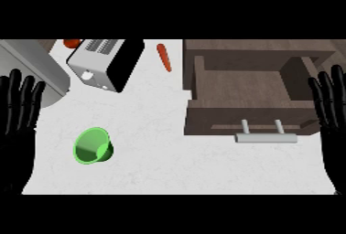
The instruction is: Pick up the cup, place it into the drawer and close the drawer
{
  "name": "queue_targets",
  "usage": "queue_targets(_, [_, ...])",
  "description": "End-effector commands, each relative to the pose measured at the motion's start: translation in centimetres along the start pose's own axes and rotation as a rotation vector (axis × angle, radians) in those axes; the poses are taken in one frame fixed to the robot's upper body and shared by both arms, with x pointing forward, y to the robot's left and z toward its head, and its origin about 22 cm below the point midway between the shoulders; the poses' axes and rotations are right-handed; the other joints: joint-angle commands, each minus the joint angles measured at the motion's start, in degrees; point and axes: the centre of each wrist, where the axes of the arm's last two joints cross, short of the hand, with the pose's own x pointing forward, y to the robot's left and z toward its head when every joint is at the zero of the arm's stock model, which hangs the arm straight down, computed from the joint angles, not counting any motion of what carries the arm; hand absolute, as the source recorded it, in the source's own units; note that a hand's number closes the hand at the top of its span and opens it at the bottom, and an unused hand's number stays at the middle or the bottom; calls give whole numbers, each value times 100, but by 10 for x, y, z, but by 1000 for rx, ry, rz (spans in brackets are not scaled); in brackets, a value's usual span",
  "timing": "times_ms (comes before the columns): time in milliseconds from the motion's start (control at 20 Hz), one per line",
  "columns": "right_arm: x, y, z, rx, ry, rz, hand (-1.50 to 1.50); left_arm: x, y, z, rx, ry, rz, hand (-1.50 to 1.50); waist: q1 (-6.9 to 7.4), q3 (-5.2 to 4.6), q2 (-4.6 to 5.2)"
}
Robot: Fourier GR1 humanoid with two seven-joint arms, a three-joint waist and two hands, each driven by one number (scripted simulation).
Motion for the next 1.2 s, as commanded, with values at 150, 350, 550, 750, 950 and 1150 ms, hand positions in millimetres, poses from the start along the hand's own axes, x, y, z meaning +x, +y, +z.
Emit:
queue_targets(150, [7,-2,12,45,15,-48,-150,-5,-20,15,149,-11,-70,-150,-6,114,148])
queue_targets(350, [2,6,4,73,109,-175,-150,-3,-29,12,262,100,113,-150,8,112,153])
queue_targets(550, [-3,11,-10,91,112,-186,-150,5,-54,25,287,111,117,-150,39,114,152])
queue_targets(750, [-18,2,10,71,106,-178,-150,-13,-49,17,280,99,121,-150,15,113,153])
queue_targets(950, [-19,23,-6,85,119,-184,-150,-27,-54,-2,283,102,102,-150,15,112,156])
queue_targets(1150, [-28,24,-10,75,103,-185,-150,-22,-55,0,295,98,87,-150,21,113,155])
